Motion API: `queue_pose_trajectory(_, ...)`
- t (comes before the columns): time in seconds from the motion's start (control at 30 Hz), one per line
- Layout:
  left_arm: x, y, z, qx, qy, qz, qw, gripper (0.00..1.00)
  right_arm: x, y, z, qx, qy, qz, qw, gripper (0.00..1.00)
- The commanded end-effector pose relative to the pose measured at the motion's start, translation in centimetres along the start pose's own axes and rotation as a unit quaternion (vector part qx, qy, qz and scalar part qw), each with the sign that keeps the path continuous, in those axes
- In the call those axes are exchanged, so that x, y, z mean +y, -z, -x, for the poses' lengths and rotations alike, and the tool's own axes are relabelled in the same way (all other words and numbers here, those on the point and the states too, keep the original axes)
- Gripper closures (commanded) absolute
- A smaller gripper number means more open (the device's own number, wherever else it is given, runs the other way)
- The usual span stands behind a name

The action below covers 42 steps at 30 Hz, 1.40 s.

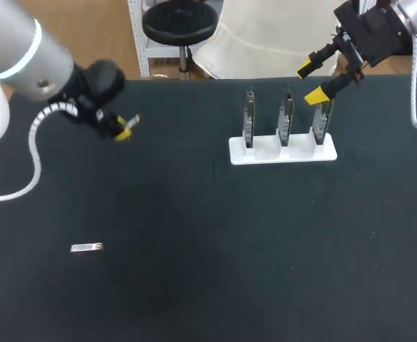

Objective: Pick up the optical module with the left hand, and insert it into the network port with the right hand.

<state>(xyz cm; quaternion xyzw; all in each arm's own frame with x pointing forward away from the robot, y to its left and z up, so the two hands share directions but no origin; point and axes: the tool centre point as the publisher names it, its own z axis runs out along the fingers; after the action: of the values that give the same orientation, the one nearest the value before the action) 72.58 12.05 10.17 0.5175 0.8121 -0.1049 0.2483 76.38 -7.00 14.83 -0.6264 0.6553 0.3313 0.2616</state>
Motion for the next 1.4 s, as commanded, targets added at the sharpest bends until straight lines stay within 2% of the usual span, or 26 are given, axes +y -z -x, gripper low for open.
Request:
queue_pose_trajectory(0.03, 1.9, 0.3, 4.0, -0.117, 0.015, -0.001, 0.993, 1.0, 0.1, 0.0, 0.0, 0.0, 0.0, -0.002, 1.0, 0.0)
queue_pose_trajectory(0.13, 2.9, 1.1, 8.1, -0.18, 0.02, 0.004, 0.983, 1.0, 0.1, 0.0, 0.0, 0.0, 0.0, -0.002, 1.0, 0.0)
queue_pose_trajectory(0.27, 3.4, 1.7, 13.2, -0.243, 0.005, 0.006, 0.97, 1.0, 0.1, 0.0, 0.0, 0.0, 0.0, -0.002, 1.0, 0.0)
queue_pose_trajectory(0.37, 3.1, 1.6, 16.6, -0.276, -0.013, -0.007, 0.961, 1.0, 0.1, 0.0, 0.0, 0.0, 0.0, -0.002, 1.0, 0.0)
queue_pose_trajectory(0.57, 1.3, 1.0, 21.3, -0.321, -0.043, -0.045, 0.945, 1.0, 0.1, 0.0, 0.0, 0.0, 0.0, -0.002, 1.0, 0.0)
queue_pose_trajectory(0.7, 0.0, 0.4, 23.5, -0.345, -0.049, -0.069, 0.935, 1.0, 0.1, 0.0, 0.0, 0.0, 0.0, -0.002, 1.0, 0.0)
queue_pose_trajectory(1.03, -2.8, -0.8, 27.8, -0.376, -0.061, -0.102, 0.919, 1.0, 0.1, 0.0, 0.0, 0.0, 0.0, -0.002, 1.0, 0.0)
queue_pose_trajectory(1.4, -5.8, -2.3, 30.0, -0.392, -0.068, -0.136, 0.907, 1.0, 0.1, 0.0, 0.0, 0.0, 0.0, -0.002, 1.0, 0.0)
